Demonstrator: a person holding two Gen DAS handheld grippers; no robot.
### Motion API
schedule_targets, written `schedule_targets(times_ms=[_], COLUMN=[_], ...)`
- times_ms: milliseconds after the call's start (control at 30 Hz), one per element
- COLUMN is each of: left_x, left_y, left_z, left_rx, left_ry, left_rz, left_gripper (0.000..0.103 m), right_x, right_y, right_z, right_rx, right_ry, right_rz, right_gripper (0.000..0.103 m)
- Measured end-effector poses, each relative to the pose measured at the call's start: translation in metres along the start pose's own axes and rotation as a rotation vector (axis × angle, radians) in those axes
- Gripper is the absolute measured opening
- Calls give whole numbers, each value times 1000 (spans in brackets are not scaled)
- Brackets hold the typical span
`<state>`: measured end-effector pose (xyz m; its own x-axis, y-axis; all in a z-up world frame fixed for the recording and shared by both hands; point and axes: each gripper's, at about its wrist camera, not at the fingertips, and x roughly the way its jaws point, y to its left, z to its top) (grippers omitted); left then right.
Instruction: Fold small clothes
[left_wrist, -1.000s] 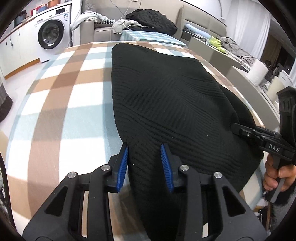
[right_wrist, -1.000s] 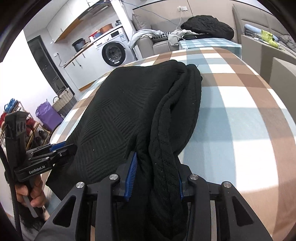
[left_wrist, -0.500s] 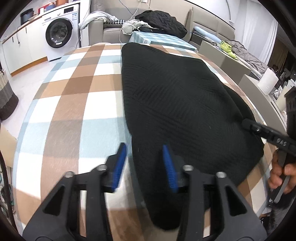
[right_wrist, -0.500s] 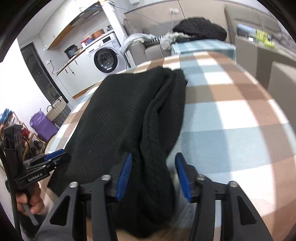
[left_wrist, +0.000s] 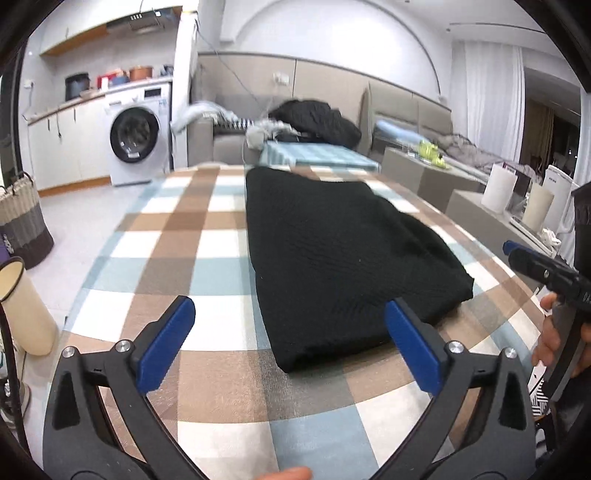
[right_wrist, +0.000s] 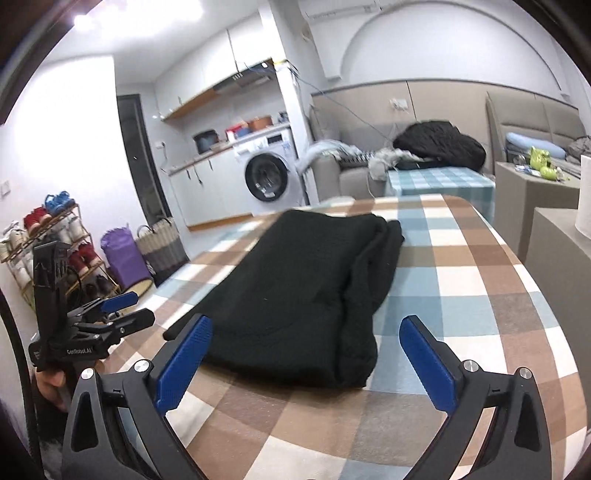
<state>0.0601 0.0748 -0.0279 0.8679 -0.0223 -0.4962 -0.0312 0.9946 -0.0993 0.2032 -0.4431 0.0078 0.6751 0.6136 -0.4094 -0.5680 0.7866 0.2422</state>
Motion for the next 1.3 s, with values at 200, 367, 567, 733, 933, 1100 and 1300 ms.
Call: schedule_targets(times_ms=[200, 367, 567, 733, 933, 1100, 1300], left_x=[-9, 0, 2, 0, 1, 1, 1], left_y=[2, 6, 8, 7, 3, 3, 3], left_z=[-10, -13, -18, -19, -19, -18, -18], left_rx=[-30, -39, -41, -36, -26, -26, -29], left_ry=[-11, -11, -16, -18, -14, -10, -9], left_rz=[4, 15, 6, 4, 4, -3, -3], left_gripper=[102, 102, 102, 102, 102, 102, 102], right_x=[4, 10, 12, 12, 13, 15, 15], right_y=[1, -4, -8, -4, -3, -4, -4], right_z=[-12, -17, -21, -22, -22, -22, -22], right_rx=[-12, 7, 32, 15, -1, -5, -5], right_ry=[-9, -4, -6, 1, 6, 9, 8], right_rz=[14, 27, 37, 42, 41, 39, 39], right_gripper=[103, 103, 103, 103, 103, 103, 103])
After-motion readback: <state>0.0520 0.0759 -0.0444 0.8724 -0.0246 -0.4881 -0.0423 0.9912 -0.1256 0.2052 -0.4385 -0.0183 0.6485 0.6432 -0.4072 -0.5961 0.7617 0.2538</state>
